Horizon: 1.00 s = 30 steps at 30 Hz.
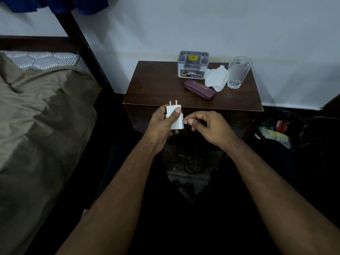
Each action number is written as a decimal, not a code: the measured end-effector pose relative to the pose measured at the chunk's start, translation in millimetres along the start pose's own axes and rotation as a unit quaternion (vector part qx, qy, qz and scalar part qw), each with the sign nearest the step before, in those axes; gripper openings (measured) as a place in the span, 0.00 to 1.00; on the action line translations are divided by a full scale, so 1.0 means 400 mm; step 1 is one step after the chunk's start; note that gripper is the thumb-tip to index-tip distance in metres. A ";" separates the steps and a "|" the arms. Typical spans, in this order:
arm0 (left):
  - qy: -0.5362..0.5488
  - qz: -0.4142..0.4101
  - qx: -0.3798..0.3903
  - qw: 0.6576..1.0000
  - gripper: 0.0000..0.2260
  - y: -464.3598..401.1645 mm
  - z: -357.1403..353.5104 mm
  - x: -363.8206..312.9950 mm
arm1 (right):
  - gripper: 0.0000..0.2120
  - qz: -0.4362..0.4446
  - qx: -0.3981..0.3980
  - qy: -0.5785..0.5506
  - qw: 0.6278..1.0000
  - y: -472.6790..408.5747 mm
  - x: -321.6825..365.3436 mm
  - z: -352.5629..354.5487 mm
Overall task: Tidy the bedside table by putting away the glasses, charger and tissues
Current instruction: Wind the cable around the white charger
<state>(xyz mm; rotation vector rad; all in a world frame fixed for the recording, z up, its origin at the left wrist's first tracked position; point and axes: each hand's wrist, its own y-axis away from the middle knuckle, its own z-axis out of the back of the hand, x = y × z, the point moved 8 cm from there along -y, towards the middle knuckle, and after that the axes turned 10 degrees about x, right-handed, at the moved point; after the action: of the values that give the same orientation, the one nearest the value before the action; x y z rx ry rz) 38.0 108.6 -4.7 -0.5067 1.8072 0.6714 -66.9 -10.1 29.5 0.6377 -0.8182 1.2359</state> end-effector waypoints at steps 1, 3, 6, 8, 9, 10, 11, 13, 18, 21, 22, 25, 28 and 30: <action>-0.004 0.000 0.002 1.000 0.10 -0.002 0.001 0.002 | 0.07 0.000 0.000 0.005 1.000 0.000 0.000 -0.001; -0.015 -0.001 0.004 1.000 0.12 -0.006 0.004 0.005 | 0.08 -0.001 0.005 0.018 1.000 -0.003 -0.001 -0.004; -0.027 -0.005 0.007 1.000 0.14 -0.012 0.005 0.009 | 0.08 -0.007 0.012 0.033 0.999 -0.006 -0.002 -0.007; -0.029 -0.008 0.009 0.999 0.14 -0.016 0.004 0.009 | 0.08 -0.009 0.011 0.034 0.999 -0.006 -0.002 -0.002; -0.035 -0.010 0.011 0.999 0.14 -0.018 0.003 0.007 | 0.08 -0.010 0.013 0.037 0.999 -0.008 -0.001 -0.001; -0.045 -0.012 0.013 0.999 0.14 -0.021 0.003 0.007 | 0.07 -0.012 0.018 0.040 0.999 -0.009 -0.001 -0.001; -0.055 -0.013 0.015 0.998 0.14 -0.024 0.002 0.007 | 0.07 -0.014 0.024 0.043 0.999 -0.011 -0.003 -0.003; -0.063 -0.013 0.018 0.998 0.14 -0.031 0.001 0.009 | 0.07 -0.019 0.031 0.049 0.998 -0.015 -0.006 -0.004; -0.060 0.006 0.024 0.998 0.15 -0.043 0.001 0.021 | 0.07 -0.025 0.026 0.050 0.998 -0.027 -0.017 0.001; -0.045 0.007 0.013 0.999 0.12 -0.047 0.007 0.014 | 0.06 -0.015 0.016 0.034 0.999 -0.035 -0.016 0.006; -0.034 0.005 0.006 0.999 0.11 -0.049 0.011 0.009 | 0.06 -0.012 0.008 0.021 1.000 -0.038 -0.015 0.011; 0.010 0.005 -0.012 1.000 0.10 -0.055 0.016 -0.001 | 0.08 -0.003 -0.007 0.010 1.000 -0.053 -0.018 0.029; 0.054 0.010 -0.026 0.998 0.11 -0.059 0.018 0.000 | 0.10 -0.009 0.007 0.045 0.999 -0.063 -0.030 0.027; 0.057 0.006 -0.026 0.998 0.11 -0.059 0.018 -0.002 | 0.11 -0.012 0.005 0.049 0.999 -0.063 -0.034 0.024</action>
<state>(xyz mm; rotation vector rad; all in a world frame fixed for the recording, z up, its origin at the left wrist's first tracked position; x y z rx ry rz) 58.3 95.6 -10.3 -0.5794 1.9048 0.7107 -45.7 -31.2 24.0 0.5896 -0.7202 1.2400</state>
